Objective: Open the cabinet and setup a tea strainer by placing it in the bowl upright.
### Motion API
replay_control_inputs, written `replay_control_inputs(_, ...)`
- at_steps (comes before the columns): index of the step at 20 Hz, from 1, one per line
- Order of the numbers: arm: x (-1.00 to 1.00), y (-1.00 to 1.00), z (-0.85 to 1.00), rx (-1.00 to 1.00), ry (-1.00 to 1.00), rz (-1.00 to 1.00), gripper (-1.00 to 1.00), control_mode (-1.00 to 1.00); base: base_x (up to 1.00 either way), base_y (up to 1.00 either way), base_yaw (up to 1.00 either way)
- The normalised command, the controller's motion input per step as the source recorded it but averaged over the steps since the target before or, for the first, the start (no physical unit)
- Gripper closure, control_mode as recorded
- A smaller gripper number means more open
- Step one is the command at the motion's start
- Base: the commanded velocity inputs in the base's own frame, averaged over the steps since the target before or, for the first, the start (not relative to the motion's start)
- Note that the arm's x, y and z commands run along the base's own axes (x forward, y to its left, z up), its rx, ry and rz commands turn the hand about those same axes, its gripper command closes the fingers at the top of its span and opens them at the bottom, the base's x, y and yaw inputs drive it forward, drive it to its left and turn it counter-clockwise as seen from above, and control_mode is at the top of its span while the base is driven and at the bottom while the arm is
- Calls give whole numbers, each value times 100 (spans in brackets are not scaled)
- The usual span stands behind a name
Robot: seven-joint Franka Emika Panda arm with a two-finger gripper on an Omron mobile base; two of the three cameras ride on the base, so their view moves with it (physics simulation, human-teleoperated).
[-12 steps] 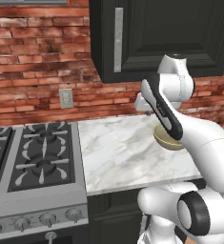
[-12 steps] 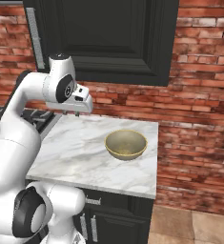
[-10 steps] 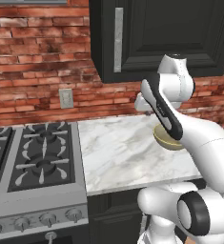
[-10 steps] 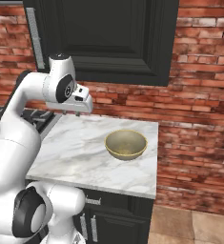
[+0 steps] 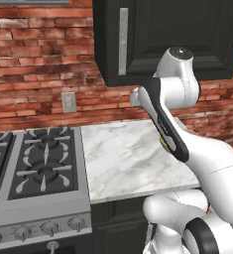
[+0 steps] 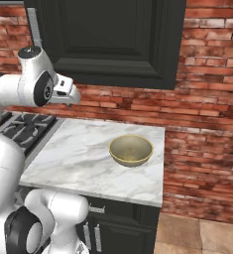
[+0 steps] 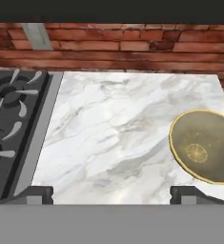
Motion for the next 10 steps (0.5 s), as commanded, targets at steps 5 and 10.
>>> replay_control_inputs(5, -9, 40, 100, -4, -26, 0, -100, -100, 0, 0, 0)
replay_control_inputs(10, -2, 35, 100, -1, -20, 0, -100, -100, 0, 0, 0)
